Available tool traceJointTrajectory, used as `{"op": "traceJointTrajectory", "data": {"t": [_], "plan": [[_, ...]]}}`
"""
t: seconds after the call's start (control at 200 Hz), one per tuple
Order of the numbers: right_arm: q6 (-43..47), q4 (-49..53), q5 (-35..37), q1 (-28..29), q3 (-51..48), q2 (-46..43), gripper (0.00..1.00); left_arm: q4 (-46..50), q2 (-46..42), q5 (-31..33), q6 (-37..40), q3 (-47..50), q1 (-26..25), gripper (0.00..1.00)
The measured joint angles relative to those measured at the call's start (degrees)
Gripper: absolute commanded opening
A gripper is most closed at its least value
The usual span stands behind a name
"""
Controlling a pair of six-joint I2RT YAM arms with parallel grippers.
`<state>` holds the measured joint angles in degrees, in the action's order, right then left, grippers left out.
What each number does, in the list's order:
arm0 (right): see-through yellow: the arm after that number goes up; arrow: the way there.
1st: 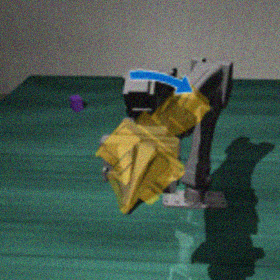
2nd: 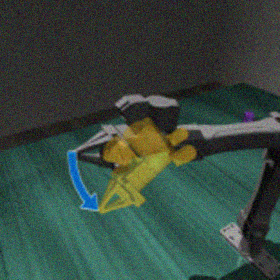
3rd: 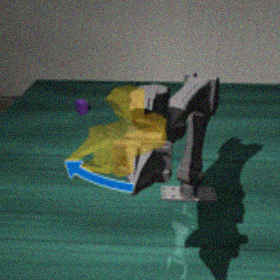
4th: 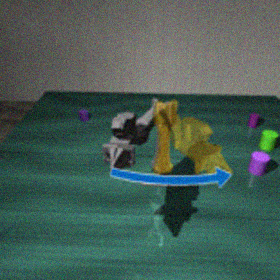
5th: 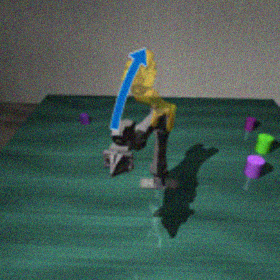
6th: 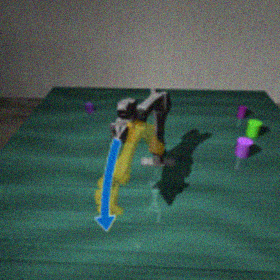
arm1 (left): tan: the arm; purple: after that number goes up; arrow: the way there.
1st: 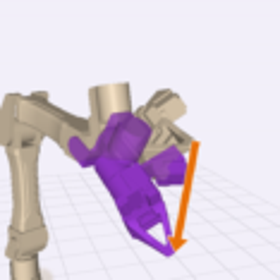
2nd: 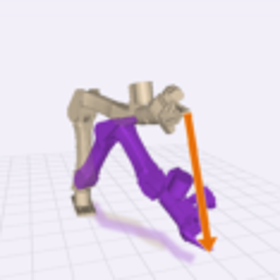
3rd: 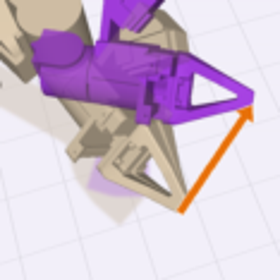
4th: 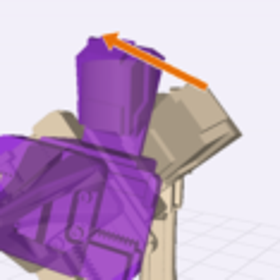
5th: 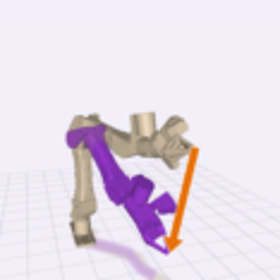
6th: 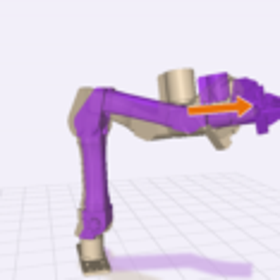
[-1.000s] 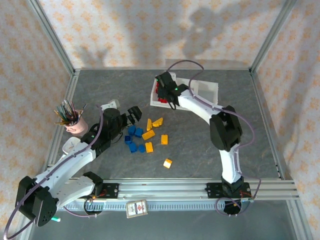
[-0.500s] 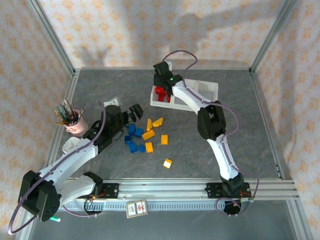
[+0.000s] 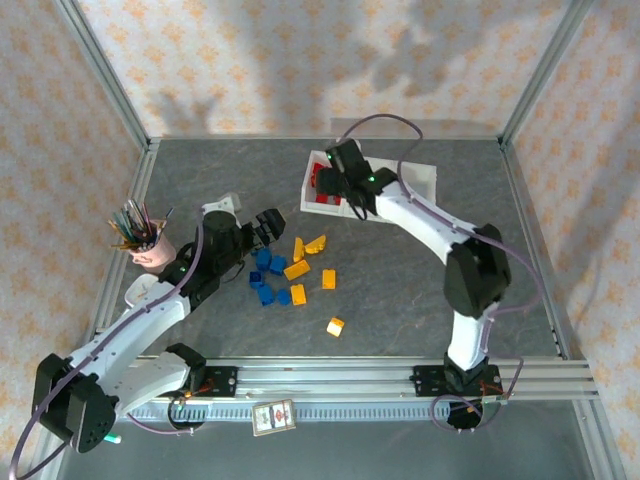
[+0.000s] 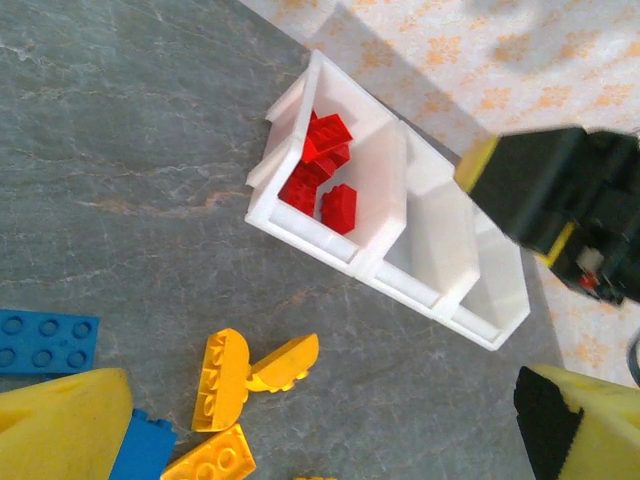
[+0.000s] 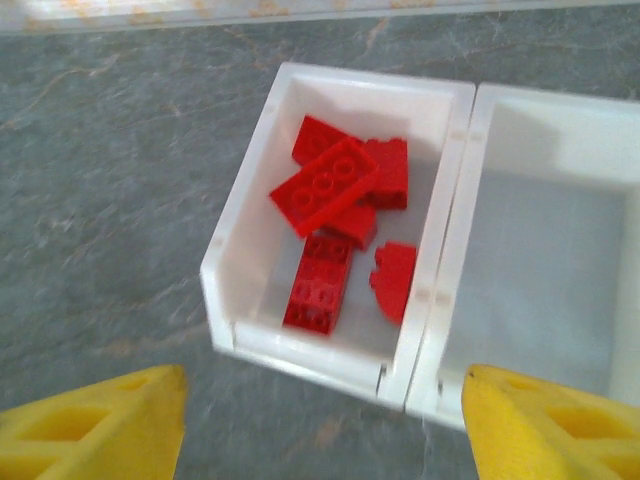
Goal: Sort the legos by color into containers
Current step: Pick up the lego from the center of the table.
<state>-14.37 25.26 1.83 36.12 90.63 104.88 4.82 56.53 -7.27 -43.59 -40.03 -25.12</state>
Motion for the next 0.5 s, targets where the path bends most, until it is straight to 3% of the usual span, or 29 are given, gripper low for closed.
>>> {"op": "traceJointTrajectory", "data": {"t": [0.21,0.501], "plan": [[-4.9,-0.46,-0.31,5.18,-16.17,-10.14,0.77,1.2,-3.93,-0.24,-1.44,2.47,-2.47,0.99],[-13.51,0.31,-0.22,15.02,-28.63,-12.2,0.82,2.27,-7.87,1.9,-6.16,8.98,-8.57,0.99]]}}
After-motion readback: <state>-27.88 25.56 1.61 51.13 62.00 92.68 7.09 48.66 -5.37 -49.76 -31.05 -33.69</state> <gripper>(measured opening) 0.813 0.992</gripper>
